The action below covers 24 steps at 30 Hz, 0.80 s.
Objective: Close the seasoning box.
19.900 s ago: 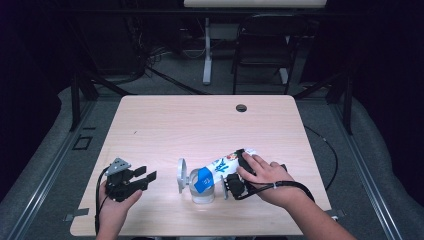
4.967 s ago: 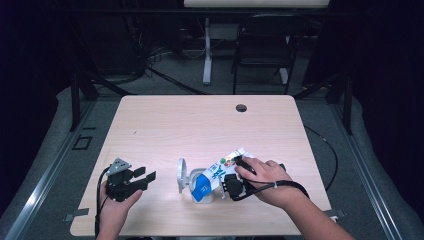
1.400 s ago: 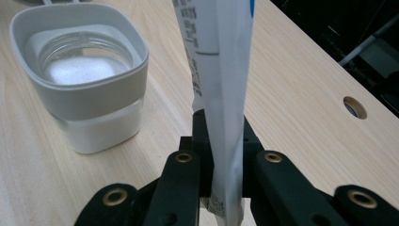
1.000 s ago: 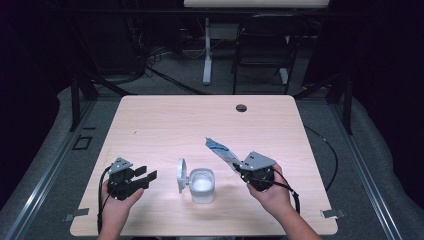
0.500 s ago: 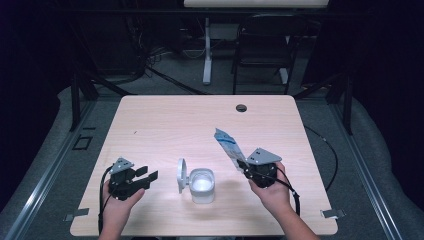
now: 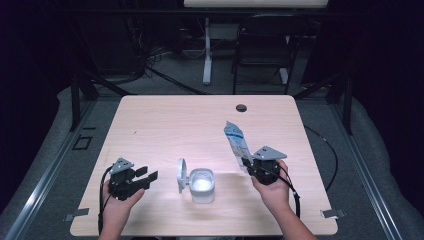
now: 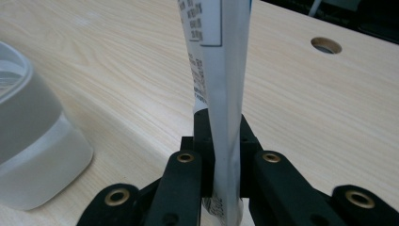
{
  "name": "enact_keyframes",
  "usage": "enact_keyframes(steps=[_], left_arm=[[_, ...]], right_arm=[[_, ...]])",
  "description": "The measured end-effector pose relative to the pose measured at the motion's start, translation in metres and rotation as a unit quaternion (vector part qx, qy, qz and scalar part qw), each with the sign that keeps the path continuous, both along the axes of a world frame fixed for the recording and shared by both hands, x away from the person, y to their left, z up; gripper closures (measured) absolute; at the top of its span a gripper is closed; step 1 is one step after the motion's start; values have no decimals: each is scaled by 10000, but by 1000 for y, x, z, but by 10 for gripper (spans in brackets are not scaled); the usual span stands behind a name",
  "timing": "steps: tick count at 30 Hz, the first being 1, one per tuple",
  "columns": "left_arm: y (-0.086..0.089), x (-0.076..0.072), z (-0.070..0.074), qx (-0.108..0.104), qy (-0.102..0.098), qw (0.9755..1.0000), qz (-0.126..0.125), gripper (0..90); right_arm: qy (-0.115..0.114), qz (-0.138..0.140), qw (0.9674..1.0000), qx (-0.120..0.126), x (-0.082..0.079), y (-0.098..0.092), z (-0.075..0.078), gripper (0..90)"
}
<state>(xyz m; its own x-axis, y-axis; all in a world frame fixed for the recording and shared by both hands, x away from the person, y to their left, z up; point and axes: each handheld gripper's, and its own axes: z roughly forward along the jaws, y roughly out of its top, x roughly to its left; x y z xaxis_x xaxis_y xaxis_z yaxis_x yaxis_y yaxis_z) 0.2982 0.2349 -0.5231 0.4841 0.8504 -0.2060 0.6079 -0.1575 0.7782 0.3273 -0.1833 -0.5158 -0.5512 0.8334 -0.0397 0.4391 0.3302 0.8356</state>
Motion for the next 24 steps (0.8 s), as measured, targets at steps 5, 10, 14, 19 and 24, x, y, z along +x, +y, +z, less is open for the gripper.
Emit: enact_keyframes(steps=[5,10,14,19,24], left_arm=[[1,0,1,-11,-10,10000,23,506],[1,0,0,20,-10,10000,26,506],[1,0,-1,25,13,10000,42,506],[2,0,-1,21,16,10000,56,506],[2,1,-2,29,23,10000,54,506]], right_arm=[[105,-184,9998,56,4,-3,-11,848],[178,-253,9995,100,9,-1,-20,850],[226,-244,9994,101,12,1,-25,852],[185,-299,9991,216,16,2,-30,853],[158,-284,9992,226,15,1,-34,853]])
